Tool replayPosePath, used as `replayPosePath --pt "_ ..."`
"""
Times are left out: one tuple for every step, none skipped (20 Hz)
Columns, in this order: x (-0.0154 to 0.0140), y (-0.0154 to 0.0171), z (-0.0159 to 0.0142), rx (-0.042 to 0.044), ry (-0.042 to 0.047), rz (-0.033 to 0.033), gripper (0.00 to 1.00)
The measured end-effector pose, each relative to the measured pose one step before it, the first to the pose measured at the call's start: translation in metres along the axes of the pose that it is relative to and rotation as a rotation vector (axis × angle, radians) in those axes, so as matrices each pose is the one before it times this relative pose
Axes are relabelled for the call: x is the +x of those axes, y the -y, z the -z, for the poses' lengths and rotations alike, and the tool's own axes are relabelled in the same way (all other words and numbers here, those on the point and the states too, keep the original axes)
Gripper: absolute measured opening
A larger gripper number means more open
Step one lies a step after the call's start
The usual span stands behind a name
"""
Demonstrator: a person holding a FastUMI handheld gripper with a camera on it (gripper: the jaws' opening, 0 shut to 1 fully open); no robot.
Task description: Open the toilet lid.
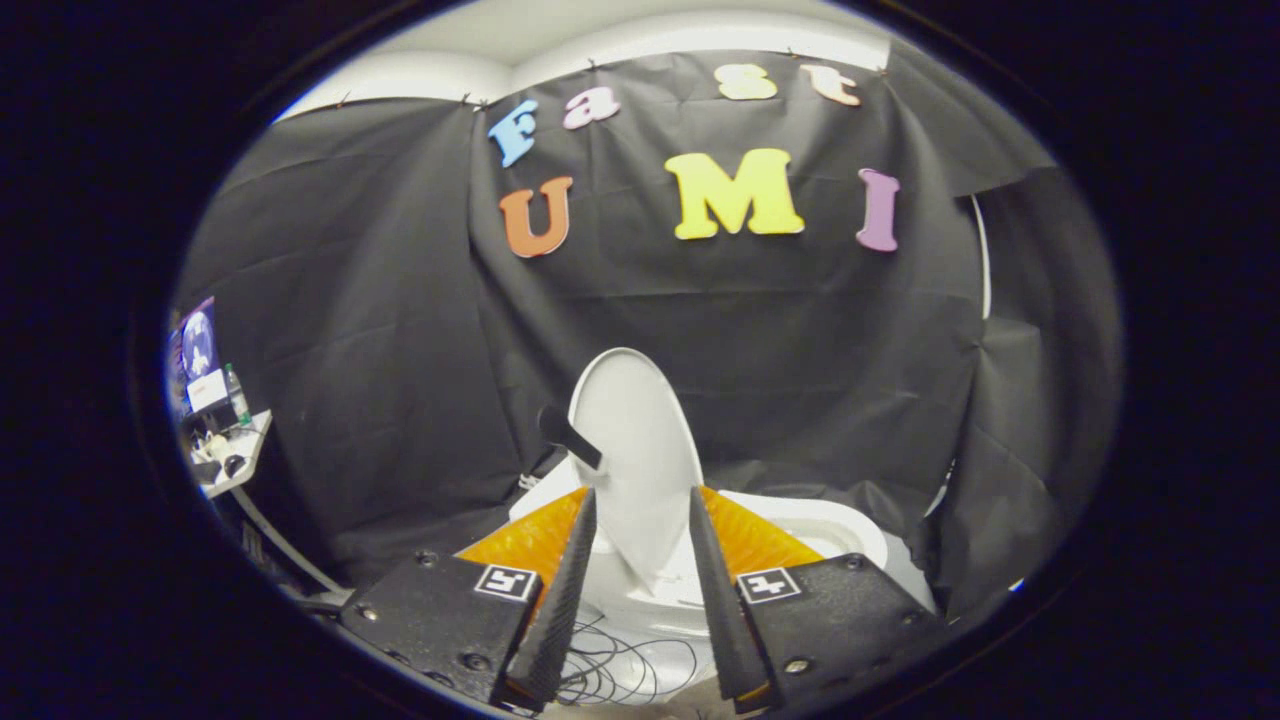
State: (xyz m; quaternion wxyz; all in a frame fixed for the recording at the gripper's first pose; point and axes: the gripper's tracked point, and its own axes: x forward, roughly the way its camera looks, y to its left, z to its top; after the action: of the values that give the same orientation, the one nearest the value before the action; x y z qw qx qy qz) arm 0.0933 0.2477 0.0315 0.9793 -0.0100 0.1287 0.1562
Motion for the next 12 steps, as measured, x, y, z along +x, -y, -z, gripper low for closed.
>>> replayPosePath --pt "-0.01252 0.00646 0.00882 0.02883 0.00731 -0.00413 0.62" --pt "-0.01440 0.00944 0.00732 0.01847 0.00805 -0.00021 0.64" --pt "-0.01178 0.00992 0.00330 0.01214 0.02324 0.00815 0.67" --pt "-0.00742 0.01189 0.00245 -0.00117 0.01763 0.01723 0.69" --pt "-0.00771 0.00977 0.00287 -0.00519 0.02161 0.01742 0.72" --pt "-0.00870 0.00922 0.00218 -0.00687 0.01553 0.01788 0.74" --pt "-0.00887 0.00883 0.00167 -0.00265 0.01597 0.01550 0.76" --pt "-0.00664 0.00761 0.00072 0.00122 0.01891 0.01304 0.79" --pt "-0.00610 0.00565 0.00099 0.00440 0.01568 0.00768 0.81" --pt "-0.00506 0.00679 0.00182 0.00285 0.01373 0.00834 0.83" --pt "-0.00404 0.00641 0.00117 0.00238 0.00805 0.00973 0.85" --pt "-0.00470 0.00596 0.00149 0.00115 0.00889 0.00971 0.91"
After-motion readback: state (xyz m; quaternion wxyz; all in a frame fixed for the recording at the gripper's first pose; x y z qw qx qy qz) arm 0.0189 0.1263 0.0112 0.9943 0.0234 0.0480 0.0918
